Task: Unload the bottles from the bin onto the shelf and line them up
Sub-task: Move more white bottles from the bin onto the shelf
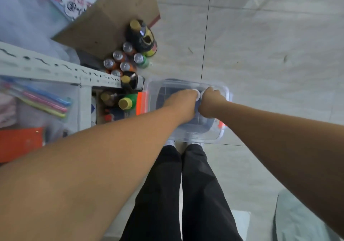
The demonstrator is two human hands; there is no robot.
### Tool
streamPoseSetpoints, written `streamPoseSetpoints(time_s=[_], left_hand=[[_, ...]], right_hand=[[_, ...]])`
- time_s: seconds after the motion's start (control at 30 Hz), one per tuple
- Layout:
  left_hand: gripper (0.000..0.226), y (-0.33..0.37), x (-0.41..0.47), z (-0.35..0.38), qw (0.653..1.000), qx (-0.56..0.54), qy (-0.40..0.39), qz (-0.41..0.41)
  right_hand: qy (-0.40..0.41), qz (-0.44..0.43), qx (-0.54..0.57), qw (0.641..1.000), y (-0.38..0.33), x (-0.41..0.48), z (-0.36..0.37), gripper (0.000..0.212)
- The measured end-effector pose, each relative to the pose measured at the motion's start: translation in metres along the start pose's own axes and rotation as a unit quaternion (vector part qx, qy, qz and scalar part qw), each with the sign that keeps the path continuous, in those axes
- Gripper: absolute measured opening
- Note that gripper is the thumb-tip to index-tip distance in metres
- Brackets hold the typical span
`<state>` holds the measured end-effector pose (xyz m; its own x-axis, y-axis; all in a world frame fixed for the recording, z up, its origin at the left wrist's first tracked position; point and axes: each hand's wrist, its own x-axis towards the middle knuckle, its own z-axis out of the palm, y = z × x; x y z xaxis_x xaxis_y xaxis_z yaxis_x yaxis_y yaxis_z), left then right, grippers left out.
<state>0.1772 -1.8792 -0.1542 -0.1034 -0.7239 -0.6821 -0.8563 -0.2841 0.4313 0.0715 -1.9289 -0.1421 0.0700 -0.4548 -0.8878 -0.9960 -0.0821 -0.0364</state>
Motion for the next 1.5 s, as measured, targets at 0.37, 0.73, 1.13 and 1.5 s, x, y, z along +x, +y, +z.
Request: streamPoseSetpoints(time_s=[0.37,0.73,1.13,1.5], left_hand=[[0.050,-0.021,0.033,0.055,0.994,-0.045,0.097,0.006],[0.031,-0.038,0.039,0.058,0.991,-0.063,0.119,-0.016],[0.027,0.032,-0.132,-0.184,0.991,-0.028,0.126,0.024],[0.034,0.157,-0.336,-0.494,0.966,0.038,0.240,0.092]], right_hand=[[0.132,-0.084,-0.130,0.979,0.010,0.039,0.043,0.042],[0.140,-0.087,-0.093,0.982,0.015,0.046,0.041,0.034],[0.082,-0.120,-0.061,0.987,-0.009,-0.161,-0.145,0.023],[0.248,-0.166,-0.152,0.942,-0.060,-0.437,-0.394,0.019]])
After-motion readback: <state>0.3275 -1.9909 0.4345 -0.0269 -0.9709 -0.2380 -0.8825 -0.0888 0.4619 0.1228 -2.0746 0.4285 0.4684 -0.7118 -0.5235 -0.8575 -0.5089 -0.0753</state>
